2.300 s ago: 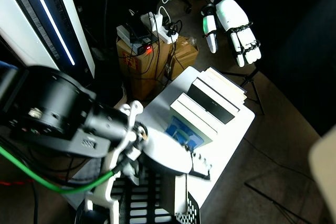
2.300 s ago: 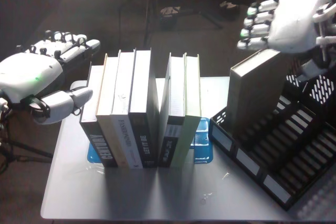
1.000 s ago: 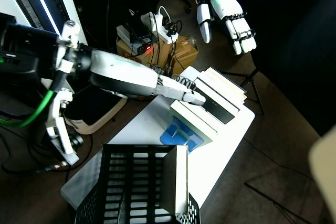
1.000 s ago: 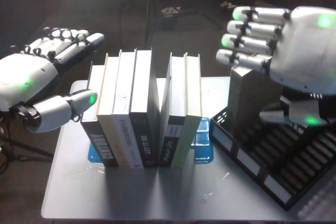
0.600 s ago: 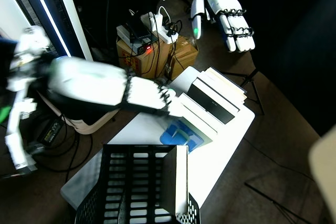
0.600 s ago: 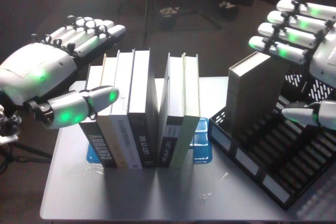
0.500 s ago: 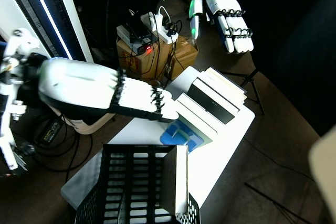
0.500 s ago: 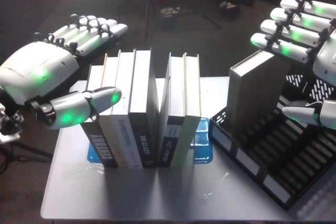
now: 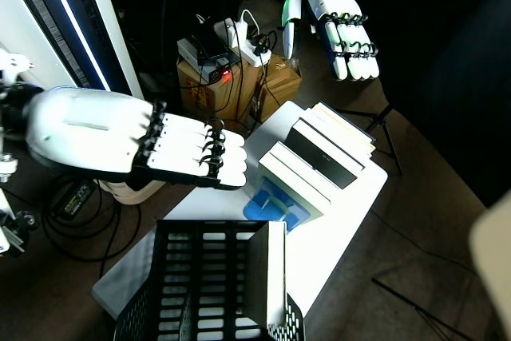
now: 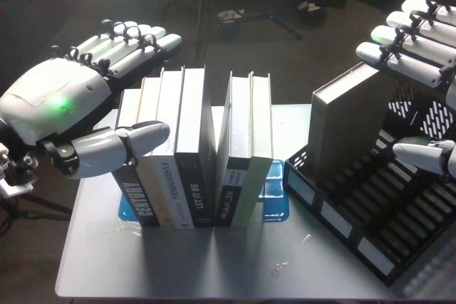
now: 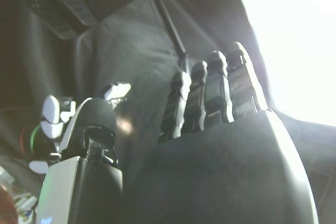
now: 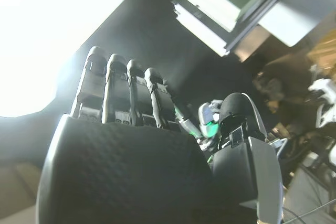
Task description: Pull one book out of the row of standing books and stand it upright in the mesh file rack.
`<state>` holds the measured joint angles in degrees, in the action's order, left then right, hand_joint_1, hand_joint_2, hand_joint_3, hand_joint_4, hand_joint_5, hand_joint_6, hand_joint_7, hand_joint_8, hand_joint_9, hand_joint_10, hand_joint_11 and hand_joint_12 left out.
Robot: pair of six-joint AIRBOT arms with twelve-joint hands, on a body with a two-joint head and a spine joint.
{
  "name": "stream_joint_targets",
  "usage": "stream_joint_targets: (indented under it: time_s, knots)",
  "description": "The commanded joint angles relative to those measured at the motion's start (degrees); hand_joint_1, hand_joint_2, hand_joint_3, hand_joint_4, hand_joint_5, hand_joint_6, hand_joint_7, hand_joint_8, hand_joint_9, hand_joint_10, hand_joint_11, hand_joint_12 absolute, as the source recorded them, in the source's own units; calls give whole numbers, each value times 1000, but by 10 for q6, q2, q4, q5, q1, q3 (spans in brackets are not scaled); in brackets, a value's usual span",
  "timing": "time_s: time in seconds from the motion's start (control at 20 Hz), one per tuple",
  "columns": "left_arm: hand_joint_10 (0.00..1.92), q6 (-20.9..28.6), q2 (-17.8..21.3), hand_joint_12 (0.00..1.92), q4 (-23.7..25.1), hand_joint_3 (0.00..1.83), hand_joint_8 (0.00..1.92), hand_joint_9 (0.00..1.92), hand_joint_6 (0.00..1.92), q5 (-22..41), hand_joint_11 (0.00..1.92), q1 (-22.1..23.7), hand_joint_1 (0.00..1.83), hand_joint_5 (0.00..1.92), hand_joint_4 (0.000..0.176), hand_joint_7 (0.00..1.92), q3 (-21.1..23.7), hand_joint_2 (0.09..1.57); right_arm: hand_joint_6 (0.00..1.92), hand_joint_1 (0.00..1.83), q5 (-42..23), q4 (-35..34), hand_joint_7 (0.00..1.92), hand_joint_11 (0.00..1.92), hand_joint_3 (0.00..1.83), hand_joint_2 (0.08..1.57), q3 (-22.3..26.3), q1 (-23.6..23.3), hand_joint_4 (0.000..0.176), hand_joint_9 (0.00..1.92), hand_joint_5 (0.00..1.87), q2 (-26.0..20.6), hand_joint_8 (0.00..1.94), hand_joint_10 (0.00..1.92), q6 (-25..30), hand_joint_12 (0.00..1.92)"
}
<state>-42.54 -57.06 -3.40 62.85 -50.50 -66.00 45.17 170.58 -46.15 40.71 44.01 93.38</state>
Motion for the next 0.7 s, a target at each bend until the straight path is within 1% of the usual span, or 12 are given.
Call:
stream_joint_targets:
  time_s: [0.0,0.05,0.2,0.25,0.3,0.45,0.55,0.65]
  knots:
    - [0,2,0,0,-9,4,0,0,10,75,0,0,181,44,0,0,0,1362,0,40,68,20,0,0,7,1281,1,-3,0,0,0,-2,0,0,2,0]
    - [0,2,0,0,-10,5,0,0,11,77,0,-2,144,50,0,0,1,1367,0,51,67,20,0,0,5,1279,1,-3,0,0,0,-2,0,0,2,0]
    - [0,2,1,0,-11,5,0,0,9,78,0,-3,124,49,0,0,1,1369,0,54,67,20,0,0,4,1279,0,-3,0,0,0,-1,0,0,2,0]
    - [0,2,1,0,-11,5,0,0,1,79,0,-2,114,21,5,0,2,1372,0,31,67,20,0,0,6,1284,0,-3,0,0,0,-1,0,0,2,0]
    - [0,2,1,0,-12,7,0,0,7,82,0,-4,137,33,0,0,3,1383,0,26,67,20,0,0,7,1287,0,-3,0,0,0,1,0,0,2,0]
    - [0,3,2,0,-16,4,0,0,7,87,0,-7,140,37,0,0,3,1388,0,31,67,20,0,0,0,1255,-4,-3,0,0,0,7,0,0,2,0]
    - [0,3,2,0,-16,0,0,0,5,87,0,-8,175,38,0,0,2,1386,0,37,65,20,0,0,0,1252,-6,-3,0,0,0,9,0,0,2,0]
    - [0,3,2,0,-17,0,0,0,13,89,0,-10,163,61,0,0,2,1380,0,36,64,20,0,0,0,1261,-10,-3,0,0,0,14,0,0,2,0]
